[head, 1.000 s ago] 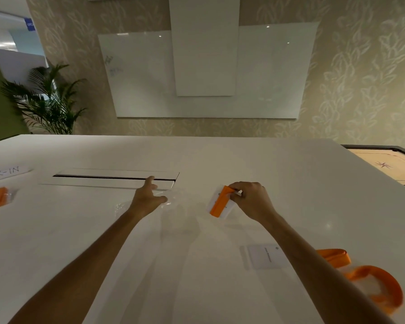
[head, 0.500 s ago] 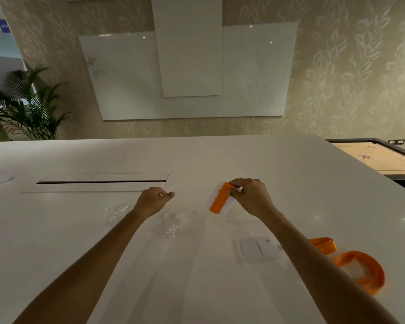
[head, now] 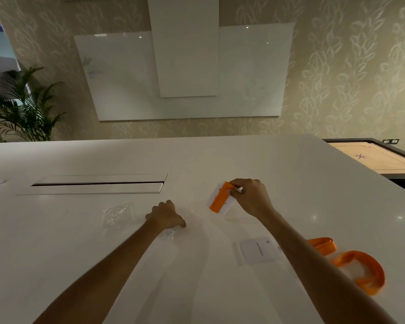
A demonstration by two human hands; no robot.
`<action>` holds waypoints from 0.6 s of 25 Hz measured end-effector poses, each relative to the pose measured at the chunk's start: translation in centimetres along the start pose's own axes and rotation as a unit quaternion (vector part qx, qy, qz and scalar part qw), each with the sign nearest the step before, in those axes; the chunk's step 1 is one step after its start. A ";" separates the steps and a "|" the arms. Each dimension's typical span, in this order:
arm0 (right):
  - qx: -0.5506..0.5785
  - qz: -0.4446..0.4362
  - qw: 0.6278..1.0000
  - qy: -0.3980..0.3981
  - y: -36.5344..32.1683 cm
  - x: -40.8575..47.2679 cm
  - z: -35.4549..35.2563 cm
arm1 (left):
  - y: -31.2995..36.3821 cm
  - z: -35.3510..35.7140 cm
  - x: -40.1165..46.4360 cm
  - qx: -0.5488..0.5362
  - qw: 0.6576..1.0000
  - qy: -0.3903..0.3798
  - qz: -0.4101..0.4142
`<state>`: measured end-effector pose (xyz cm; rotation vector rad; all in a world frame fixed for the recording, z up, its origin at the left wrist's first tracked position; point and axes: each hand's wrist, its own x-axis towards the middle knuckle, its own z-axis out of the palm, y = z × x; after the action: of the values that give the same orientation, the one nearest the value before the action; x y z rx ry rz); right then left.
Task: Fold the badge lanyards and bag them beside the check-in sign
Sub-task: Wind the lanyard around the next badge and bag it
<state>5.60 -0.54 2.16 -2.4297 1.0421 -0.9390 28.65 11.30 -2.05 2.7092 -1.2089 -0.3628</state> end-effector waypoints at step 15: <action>0.180 0.089 0.976 0.084 -0.2 -0.4 -1.8 | 2.5 0.0 -1.2 -0.270 0.879 0.241 0.311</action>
<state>4.25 -0.18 3.35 -1.9567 1.0226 -1.1705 26.10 10.51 -1.29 1.6778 -1.4475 0.0650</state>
